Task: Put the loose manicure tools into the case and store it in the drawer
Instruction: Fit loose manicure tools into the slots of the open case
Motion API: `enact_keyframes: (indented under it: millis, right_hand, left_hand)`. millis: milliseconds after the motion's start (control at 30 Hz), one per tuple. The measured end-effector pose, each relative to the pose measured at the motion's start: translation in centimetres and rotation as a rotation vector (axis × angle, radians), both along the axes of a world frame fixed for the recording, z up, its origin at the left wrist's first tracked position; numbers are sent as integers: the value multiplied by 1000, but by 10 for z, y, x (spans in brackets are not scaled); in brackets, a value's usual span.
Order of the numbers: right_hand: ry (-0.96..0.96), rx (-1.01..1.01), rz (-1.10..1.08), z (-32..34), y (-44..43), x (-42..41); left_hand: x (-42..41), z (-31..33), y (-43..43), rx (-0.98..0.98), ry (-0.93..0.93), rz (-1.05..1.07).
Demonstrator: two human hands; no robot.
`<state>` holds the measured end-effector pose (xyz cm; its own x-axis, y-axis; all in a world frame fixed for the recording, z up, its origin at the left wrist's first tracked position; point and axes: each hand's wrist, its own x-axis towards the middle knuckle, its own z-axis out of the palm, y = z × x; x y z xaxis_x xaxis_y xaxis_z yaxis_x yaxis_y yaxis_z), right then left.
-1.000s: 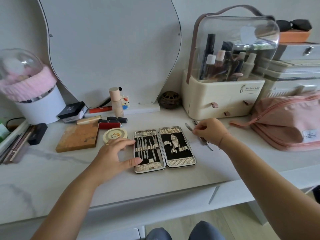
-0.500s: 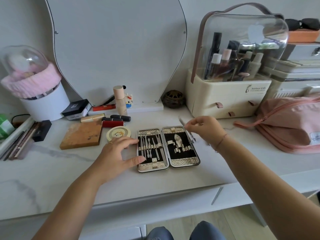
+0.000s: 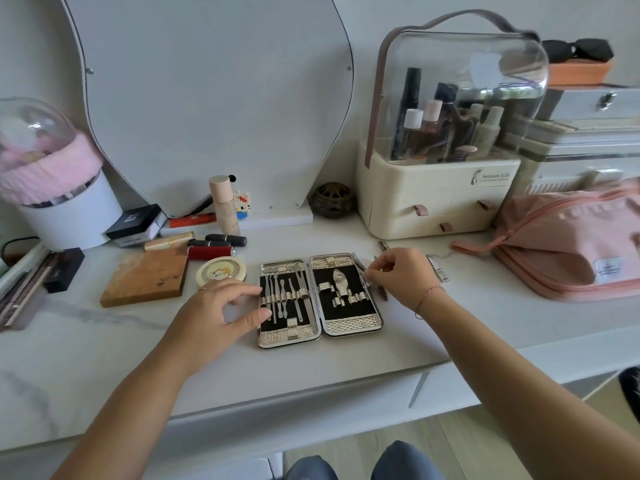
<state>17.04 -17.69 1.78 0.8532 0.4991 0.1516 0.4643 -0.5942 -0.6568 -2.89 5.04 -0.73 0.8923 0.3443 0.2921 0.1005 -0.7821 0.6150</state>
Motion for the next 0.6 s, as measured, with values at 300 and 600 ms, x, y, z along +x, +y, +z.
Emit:
enact_keyframes:
  millis: [300,600]
  right_hand:
    - [-40,112,-209,15,-40,38]
    - [-66,-130,-186,3,-32,34]
  left_hand:
    - [0,0,-1,3,0,12]
    - [0,-1,1,-3,4,11]
